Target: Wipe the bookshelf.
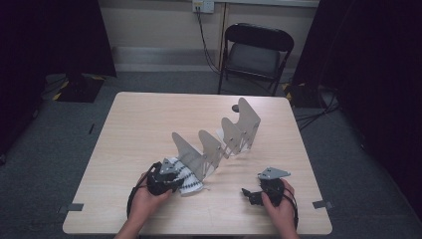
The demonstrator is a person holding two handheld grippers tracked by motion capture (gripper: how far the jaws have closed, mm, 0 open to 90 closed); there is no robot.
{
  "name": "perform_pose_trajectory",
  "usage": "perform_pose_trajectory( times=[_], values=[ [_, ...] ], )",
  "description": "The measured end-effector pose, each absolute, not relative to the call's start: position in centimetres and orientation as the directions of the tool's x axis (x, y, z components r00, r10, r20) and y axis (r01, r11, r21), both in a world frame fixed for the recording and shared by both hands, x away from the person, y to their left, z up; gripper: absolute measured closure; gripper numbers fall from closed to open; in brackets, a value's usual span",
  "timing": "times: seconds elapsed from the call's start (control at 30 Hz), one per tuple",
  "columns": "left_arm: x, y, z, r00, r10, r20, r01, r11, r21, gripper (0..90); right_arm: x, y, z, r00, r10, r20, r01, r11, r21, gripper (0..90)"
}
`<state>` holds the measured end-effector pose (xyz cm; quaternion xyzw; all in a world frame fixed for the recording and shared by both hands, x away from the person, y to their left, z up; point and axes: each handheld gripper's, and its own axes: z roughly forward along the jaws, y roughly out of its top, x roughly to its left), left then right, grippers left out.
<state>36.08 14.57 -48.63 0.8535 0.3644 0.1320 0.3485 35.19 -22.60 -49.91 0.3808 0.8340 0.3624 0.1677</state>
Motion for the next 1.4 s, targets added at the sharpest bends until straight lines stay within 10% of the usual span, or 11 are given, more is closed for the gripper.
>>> perform_pose_trajectory(
  times=[0.57,1.4],
  values=[
    [35.5,15.9,-44.1,0.686,0.721,-0.092,0.541,-0.423,0.727,81.7,35.2,-22.6,-49.9,-0.654,0.756,-0.004,0.513,0.447,0.732,13.4],
    [36.7,15.8,-35.3,0.717,0.696,0.046,0.431,-0.494,0.755,81.9,35.2,-22.6,-49.9,-0.655,0.756,-0.003,0.514,0.448,0.732,13.4]
  ],
)
